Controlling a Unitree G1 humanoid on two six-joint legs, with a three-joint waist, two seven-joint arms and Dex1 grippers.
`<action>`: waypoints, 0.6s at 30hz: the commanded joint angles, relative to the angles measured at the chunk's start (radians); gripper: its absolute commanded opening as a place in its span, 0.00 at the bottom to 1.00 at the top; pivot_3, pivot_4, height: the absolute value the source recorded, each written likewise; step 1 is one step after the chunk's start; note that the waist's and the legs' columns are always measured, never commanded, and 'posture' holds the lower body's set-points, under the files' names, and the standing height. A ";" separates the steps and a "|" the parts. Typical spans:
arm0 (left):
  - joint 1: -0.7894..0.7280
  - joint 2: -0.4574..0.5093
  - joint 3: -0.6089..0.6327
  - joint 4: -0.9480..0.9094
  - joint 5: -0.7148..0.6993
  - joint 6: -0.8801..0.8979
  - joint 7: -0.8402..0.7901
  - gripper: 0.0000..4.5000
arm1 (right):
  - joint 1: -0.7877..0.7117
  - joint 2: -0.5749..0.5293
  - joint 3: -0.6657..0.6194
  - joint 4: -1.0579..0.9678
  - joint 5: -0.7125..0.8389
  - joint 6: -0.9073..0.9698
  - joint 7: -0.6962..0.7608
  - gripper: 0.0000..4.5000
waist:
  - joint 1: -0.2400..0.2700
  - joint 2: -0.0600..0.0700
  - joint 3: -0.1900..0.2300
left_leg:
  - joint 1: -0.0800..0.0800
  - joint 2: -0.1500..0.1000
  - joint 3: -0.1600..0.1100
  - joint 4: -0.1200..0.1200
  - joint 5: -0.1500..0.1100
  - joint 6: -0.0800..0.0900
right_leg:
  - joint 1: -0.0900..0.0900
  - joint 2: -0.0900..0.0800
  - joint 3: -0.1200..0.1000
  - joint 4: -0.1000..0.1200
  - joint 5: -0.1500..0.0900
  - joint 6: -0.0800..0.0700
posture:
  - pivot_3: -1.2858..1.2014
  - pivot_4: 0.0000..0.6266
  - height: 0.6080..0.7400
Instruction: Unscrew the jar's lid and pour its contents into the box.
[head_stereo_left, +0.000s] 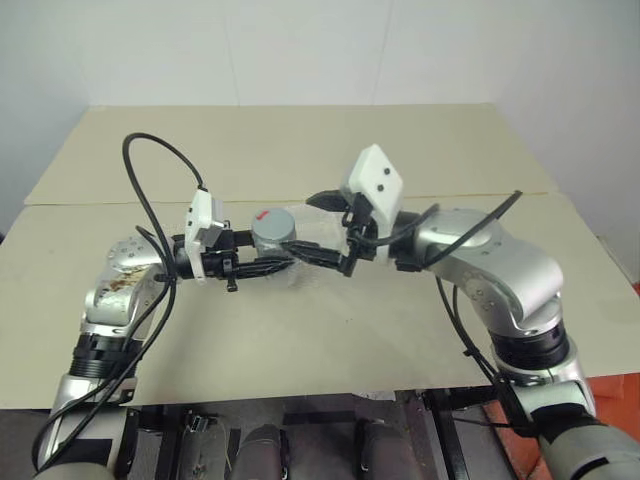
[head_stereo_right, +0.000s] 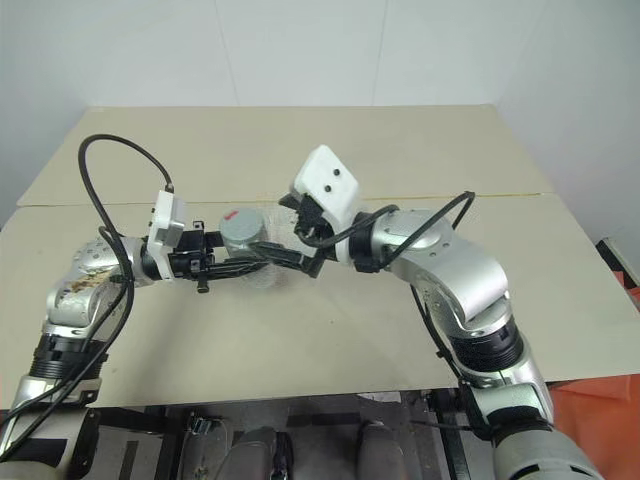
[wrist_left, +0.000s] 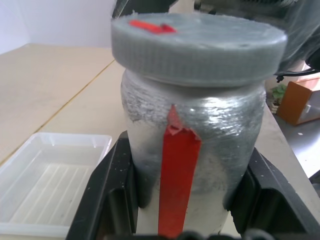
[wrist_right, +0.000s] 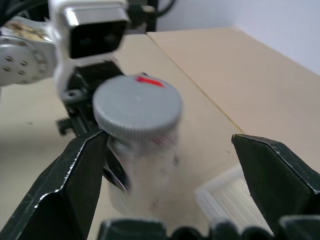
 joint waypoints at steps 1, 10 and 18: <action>-0.006 0.005 0.015 -0.038 -0.023 -0.010 -0.020 0.43 | -0.005 -0.011 -0.043 -0.011 -0.004 -0.003 -0.008 0.99 | 0.000 0.000 0.000 | 0.000 0.000 0.000 0.000 0.000 0.000 | 0.000 0.000 0.000 0.000 0.000 0.000 | 0.52 0.24 1.00; 0.005 0.009 0.019 -0.052 -0.024 -0.005 -0.025 0.43 | -0.002 -0.041 -0.061 -0.008 0.006 -0.004 0.011 0.99 | 0.000 0.000 0.000 | 0.000 0.000 0.000 0.000 0.000 0.000 | 0.000 0.000 0.000 0.000 0.000 0.000 | 0.52 0.24 1.00; 0.003 0.012 0.020 -0.044 -0.019 -0.008 -0.027 0.43 | 0.028 -0.128 -0.076 -0.042 0.066 -0.030 0.144 0.99 | 0.002 0.000 0.000 | 0.000 0.000 0.000 0.000 -0.002 0.003 | 0.000 0.000 0.000 0.000 0.000 0.000 | 0.52 0.24 1.00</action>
